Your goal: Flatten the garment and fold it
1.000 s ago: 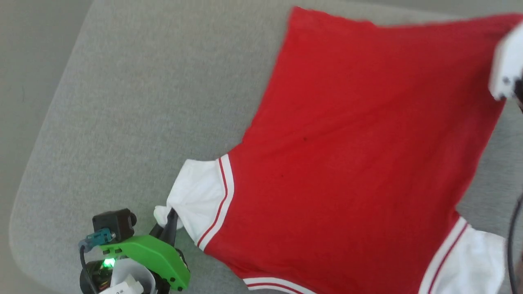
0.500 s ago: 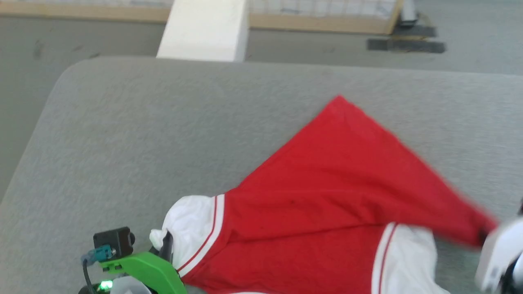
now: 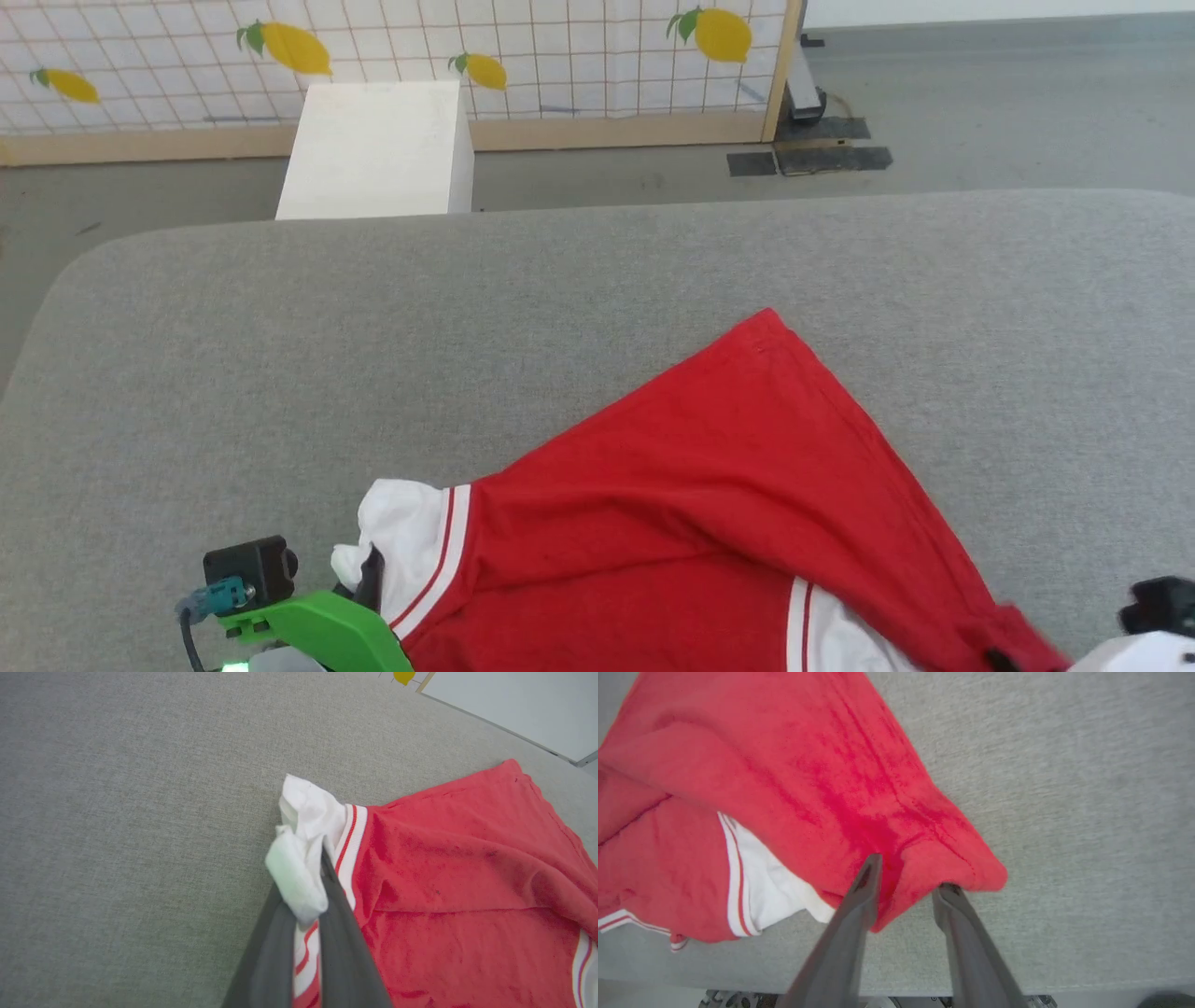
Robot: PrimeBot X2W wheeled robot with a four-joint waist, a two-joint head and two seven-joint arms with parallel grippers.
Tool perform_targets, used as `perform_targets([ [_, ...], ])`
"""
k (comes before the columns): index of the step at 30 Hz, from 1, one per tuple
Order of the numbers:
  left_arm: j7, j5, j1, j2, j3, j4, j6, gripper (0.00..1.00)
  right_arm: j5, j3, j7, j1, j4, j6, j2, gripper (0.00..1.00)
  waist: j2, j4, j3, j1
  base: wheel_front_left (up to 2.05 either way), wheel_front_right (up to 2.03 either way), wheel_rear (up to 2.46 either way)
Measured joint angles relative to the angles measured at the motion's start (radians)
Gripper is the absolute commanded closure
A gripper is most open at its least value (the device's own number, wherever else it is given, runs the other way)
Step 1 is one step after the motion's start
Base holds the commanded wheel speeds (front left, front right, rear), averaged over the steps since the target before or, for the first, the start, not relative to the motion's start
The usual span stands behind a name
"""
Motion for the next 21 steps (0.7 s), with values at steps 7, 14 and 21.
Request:
perform_targets([
  [7,-0.003,-0.008,0.001,0.000,0.002,-0.001,0.008,1.00,0.026,-0.117,-0.040,-0.129,-0.154,0.000,-0.001,0.00,0.0000,0.001,-0.009,0.0000,0.00,0.00,0.00],
  [14,-0.004,-0.008,-0.003,0.001,0.005,-0.006,0.008,1.00,-0.024,-0.035,-0.038,-0.378,-0.143,0.000,-0.002,0.00,0.0000,0.019,0.018,0.0000,0.00,0.00,0.00],
  [21,-0.007,-0.008,-0.033,0.002,0.004,-0.018,0.004,1.00,-0.156,0.088,-0.033,-0.650,0.137,0.000,0.000,0.00,0.0000,0.053,0.076,0.0000,0.00,0.00,0.00],
])
